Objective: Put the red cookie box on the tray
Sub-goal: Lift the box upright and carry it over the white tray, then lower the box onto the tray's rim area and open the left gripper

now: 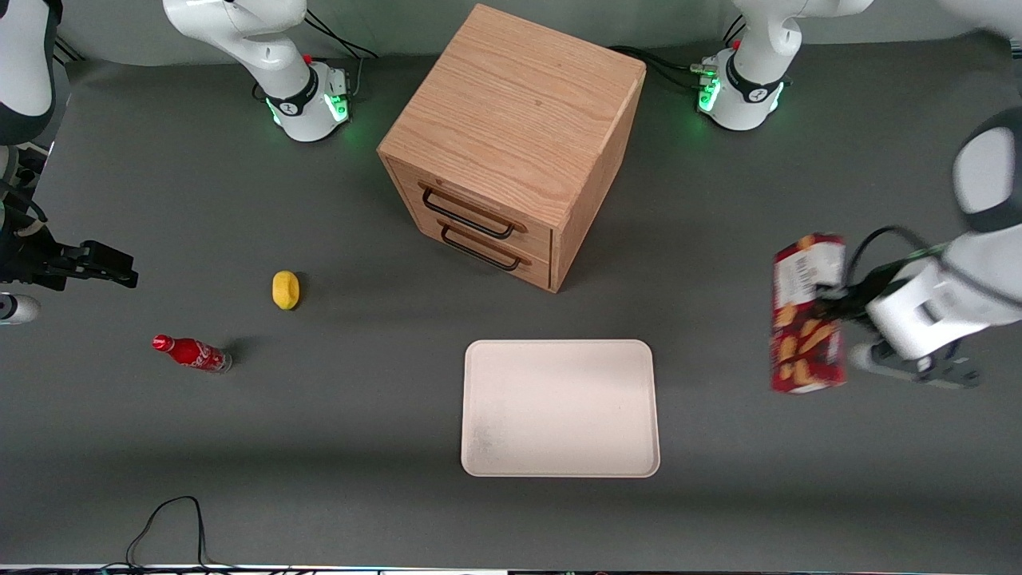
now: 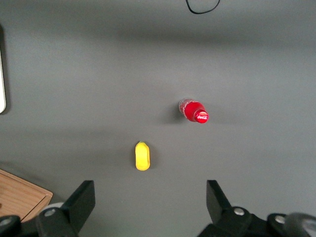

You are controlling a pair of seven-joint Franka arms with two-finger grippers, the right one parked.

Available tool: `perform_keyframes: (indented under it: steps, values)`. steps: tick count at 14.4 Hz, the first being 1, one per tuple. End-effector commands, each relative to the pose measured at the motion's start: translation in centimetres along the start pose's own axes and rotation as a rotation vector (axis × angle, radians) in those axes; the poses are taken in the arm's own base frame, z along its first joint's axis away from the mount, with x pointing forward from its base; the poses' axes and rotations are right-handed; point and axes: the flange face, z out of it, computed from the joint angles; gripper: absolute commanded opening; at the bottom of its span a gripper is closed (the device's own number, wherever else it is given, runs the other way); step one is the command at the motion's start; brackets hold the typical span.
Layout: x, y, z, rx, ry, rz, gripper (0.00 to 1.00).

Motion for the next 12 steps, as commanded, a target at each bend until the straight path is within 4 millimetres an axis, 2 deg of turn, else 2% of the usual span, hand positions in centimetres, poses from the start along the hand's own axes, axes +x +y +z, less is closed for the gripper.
perform_keyframes:
  steps: [1, 6, 8, 10, 11, 12]
  values:
    - [4.0, 4.4, 2.4, -0.010, 0.023, -0.115, 0.00]
    - [8.1, 8.9, 11.1, 0.000, 0.077, -0.157, 0.00]
    - [9.3, 9.9, 15.0, 0.010, 0.086, -0.150, 0.00]
    - [10.1, 11.7, 19.2, 0.020, 0.101, -0.147, 0.00]
    - [10.2, 12.8, 20.7, 0.045, 0.108, -0.143, 0.00]
    - [10.3, 12.9, 22.2, 0.092, 0.108, -0.142, 0.00]
